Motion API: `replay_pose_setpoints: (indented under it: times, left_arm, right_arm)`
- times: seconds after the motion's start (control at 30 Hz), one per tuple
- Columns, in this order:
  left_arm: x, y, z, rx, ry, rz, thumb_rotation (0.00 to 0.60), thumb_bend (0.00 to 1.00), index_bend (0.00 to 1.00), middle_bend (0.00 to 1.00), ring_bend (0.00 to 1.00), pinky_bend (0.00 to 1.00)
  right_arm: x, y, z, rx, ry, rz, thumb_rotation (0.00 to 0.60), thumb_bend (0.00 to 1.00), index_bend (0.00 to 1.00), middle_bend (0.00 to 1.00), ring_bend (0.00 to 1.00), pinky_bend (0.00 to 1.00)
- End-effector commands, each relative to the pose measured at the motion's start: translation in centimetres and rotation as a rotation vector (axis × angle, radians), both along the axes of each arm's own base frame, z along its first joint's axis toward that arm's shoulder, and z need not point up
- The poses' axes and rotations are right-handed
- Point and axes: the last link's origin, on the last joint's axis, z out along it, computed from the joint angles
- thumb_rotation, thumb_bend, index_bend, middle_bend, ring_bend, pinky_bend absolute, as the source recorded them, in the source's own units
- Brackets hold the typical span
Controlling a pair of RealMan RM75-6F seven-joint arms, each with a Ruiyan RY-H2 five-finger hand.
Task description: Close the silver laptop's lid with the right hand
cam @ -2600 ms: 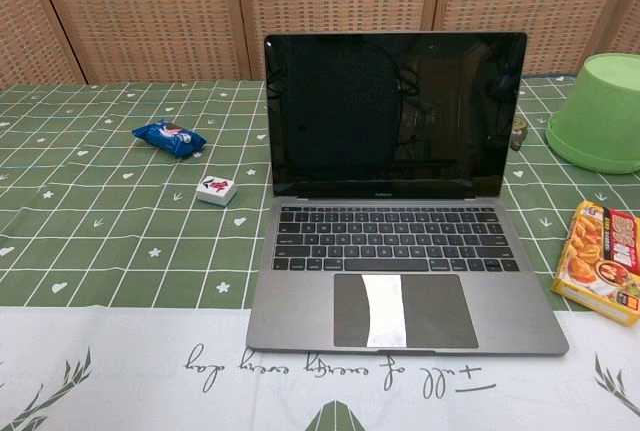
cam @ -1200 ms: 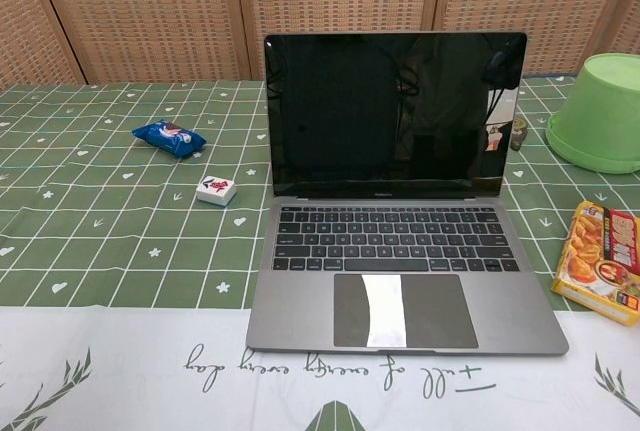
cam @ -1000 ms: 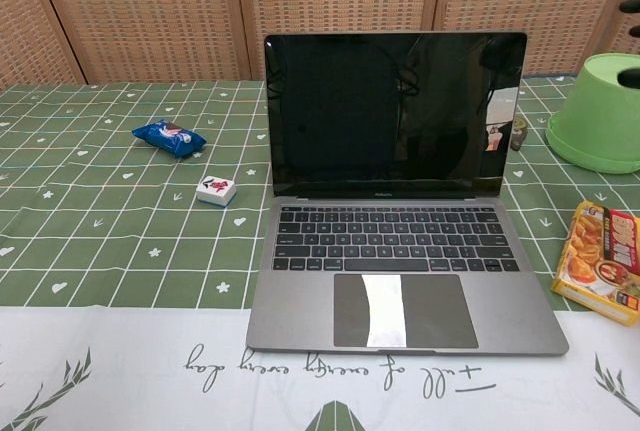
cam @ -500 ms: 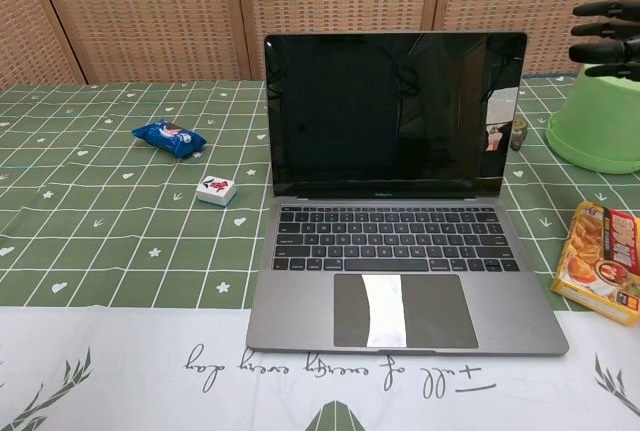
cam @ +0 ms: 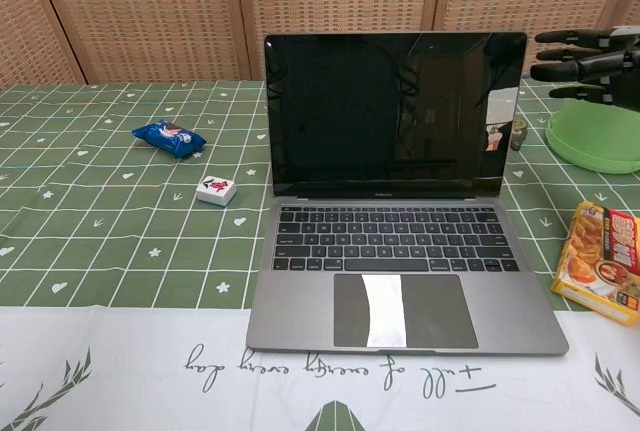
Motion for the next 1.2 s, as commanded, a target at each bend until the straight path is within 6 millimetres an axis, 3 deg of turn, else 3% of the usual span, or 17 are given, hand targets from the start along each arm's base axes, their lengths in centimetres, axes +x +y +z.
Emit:
replay_pose_setpoints:
  times: [0.03,0.2,0.47,0.73,1.2]
  left_arm:
    - [-0.1,0.1,-0.1,-0.003,0.0,0.002,0.6,0.0,0.0,0.0,0.0,0.0]
    - [-0.1,0.2,-0.2,-0.009,0.001,0.005,0.6,0.0,0.0,0.0,0.0,0.0]
    - [-0.2,0.2,-0.2,-0.014,0.0,0.007,0.6,0.0,0.0,0.0,0.0,0.0]
    - [-0.2,0.2,-0.1,-0.014,-0.002,0.007,0.6,0.0,0.0,0.0,0.0,0.0]
    - [0.0,0.1,-0.1,-0.016,0.002,0.0,0.6,0.0,0.0,0.0,0.0,0.0]
  right_arm:
    - [0.4,-0.3,-0.2,-0.001,-0.017,0.007,0.6,0.51,0.13,0.01,0.0,0.0]
    - [1.0,-0.5,-0.5,0.007,-0.04,0.019,0.6,0.51,0.18,0.08,0.03,0.07]
    - [2.0,-0.3,-1.1,0.036,-0.058,0.05,0.6,0.51,0.29,0.21,0.2,0.22]
    - [2.7,-0.2,-1.2,0.049,-0.07,0.066,0.6,0.5,0.32,0.24,0.26,0.28]
    - [3.1,0.1,-0.2,0.041,-0.092,0.071,0.6,0.5,0.41,0.38,0.39,0.37]
